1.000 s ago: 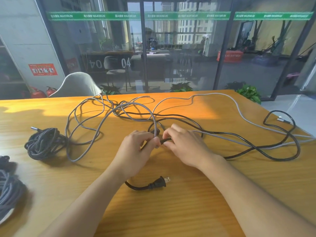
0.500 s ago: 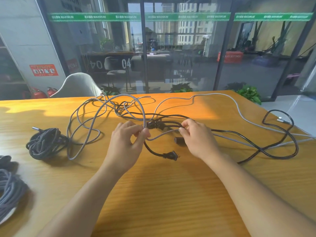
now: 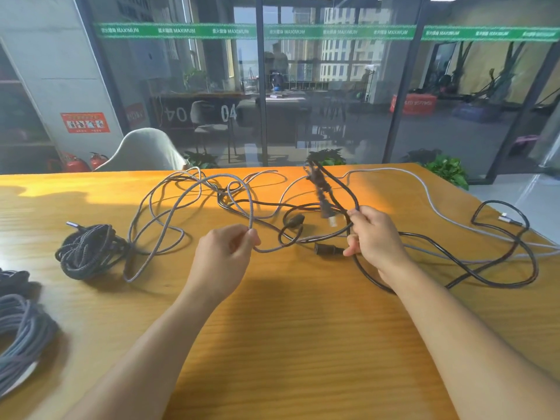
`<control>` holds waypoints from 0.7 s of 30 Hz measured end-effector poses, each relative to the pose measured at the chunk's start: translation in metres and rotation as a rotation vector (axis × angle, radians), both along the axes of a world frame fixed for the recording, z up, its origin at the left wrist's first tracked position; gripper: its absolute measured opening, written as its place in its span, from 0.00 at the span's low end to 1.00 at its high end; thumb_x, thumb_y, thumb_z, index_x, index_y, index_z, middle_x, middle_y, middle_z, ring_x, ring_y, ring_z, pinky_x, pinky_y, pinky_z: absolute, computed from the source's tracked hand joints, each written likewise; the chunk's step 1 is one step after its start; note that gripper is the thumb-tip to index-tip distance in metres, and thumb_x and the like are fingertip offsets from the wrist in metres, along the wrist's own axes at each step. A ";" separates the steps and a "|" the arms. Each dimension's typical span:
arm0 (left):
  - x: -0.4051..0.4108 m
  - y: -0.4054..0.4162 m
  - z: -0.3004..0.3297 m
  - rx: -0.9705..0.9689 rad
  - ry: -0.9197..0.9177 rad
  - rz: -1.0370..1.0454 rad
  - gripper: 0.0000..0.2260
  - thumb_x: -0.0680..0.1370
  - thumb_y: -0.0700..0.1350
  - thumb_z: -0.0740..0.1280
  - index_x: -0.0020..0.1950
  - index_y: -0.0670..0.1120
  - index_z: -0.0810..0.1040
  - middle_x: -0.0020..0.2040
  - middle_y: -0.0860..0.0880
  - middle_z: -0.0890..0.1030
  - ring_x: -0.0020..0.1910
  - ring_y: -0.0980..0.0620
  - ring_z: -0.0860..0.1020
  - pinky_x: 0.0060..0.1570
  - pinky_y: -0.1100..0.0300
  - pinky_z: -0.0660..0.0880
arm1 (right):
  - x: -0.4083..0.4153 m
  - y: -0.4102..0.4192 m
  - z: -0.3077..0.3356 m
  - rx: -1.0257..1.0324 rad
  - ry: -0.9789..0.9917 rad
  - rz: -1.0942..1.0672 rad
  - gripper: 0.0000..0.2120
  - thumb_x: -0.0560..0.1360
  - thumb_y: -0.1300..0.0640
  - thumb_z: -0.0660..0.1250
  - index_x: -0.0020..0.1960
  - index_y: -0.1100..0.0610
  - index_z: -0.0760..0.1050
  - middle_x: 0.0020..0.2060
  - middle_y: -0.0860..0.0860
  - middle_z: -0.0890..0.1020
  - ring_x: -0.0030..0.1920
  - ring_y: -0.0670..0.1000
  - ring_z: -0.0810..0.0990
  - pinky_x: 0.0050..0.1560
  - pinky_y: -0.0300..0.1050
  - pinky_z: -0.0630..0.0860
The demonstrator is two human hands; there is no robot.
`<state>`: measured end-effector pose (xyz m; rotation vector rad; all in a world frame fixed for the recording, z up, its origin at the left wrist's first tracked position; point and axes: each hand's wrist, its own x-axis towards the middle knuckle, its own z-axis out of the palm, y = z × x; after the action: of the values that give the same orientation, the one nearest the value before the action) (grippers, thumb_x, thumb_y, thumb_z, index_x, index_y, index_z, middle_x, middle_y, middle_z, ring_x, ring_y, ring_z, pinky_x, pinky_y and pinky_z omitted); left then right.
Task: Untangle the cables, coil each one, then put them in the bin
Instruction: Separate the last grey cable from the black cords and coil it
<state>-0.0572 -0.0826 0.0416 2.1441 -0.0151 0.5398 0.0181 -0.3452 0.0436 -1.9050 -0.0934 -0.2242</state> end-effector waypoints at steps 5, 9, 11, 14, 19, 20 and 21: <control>0.003 0.003 -0.001 -0.108 -0.018 0.043 0.12 0.85 0.48 0.65 0.43 0.54 0.84 0.34 0.54 0.82 0.33 0.55 0.77 0.36 0.56 0.74 | -0.006 0.003 0.006 0.134 -0.072 0.151 0.13 0.86 0.56 0.59 0.48 0.56 0.80 0.26 0.44 0.73 0.32 0.51 0.74 0.41 0.60 0.85; 0.000 0.001 0.005 -0.181 -0.081 0.046 0.12 0.85 0.47 0.64 0.45 0.54 0.85 0.37 0.55 0.84 0.39 0.53 0.80 0.42 0.51 0.77 | -0.016 0.003 0.009 -0.012 -0.045 0.448 0.17 0.78 0.55 0.58 0.46 0.55 0.86 0.33 0.54 0.77 0.33 0.53 0.74 0.29 0.47 0.74; -0.002 0.000 0.008 -0.229 -0.122 0.021 0.12 0.85 0.46 0.64 0.47 0.53 0.85 0.38 0.53 0.84 0.39 0.53 0.80 0.42 0.52 0.77 | -0.018 0.005 0.004 -0.253 -0.141 0.413 0.15 0.80 0.54 0.61 0.49 0.50 0.87 0.36 0.47 0.82 0.35 0.52 0.77 0.36 0.49 0.75; -0.004 0.001 0.010 -0.273 -0.173 -0.011 0.12 0.86 0.44 0.63 0.50 0.51 0.85 0.40 0.52 0.84 0.40 0.54 0.80 0.44 0.52 0.78 | -0.012 0.006 -0.001 -0.476 -0.484 0.143 0.10 0.81 0.53 0.68 0.60 0.45 0.83 0.46 0.41 0.81 0.47 0.49 0.79 0.50 0.49 0.77; -0.004 0.001 0.009 -0.272 -0.163 -0.026 0.12 0.86 0.44 0.63 0.51 0.51 0.85 0.40 0.52 0.84 0.40 0.54 0.80 0.44 0.54 0.77 | -0.002 -0.006 -0.004 -0.809 -0.471 -0.133 0.14 0.81 0.47 0.68 0.65 0.49 0.81 0.55 0.48 0.79 0.59 0.54 0.73 0.58 0.54 0.70; -0.004 0.001 0.009 -0.265 -0.157 -0.025 0.12 0.86 0.45 0.63 0.51 0.51 0.85 0.40 0.52 0.84 0.40 0.55 0.80 0.44 0.55 0.77 | -0.003 -0.008 -0.004 -0.843 -0.451 -0.157 0.12 0.82 0.47 0.67 0.62 0.48 0.82 0.54 0.48 0.79 0.59 0.55 0.74 0.57 0.53 0.69; -0.004 0.001 0.009 -0.261 -0.153 -0.021 0.12 0.86 0.45 0.63 0.51 0.52 0.85 0.40 0.52 0.84 0.40 0.55 0.80 0.43 0.55 0.77 | -0.003 -0.010 -0.004 -0.839 -0.428 -0.156 0.09 0.82 0.47 0.67 0.59 0.48 0.82 0.53 0.47 0.80 0.57 0.54 0.75 0.54 0.52 0.69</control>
<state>-0.0608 -0.0812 0.0503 1.8437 -0.0492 0.6547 0.0156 -0.3548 0.0398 -2.6676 -0.3729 -0.7956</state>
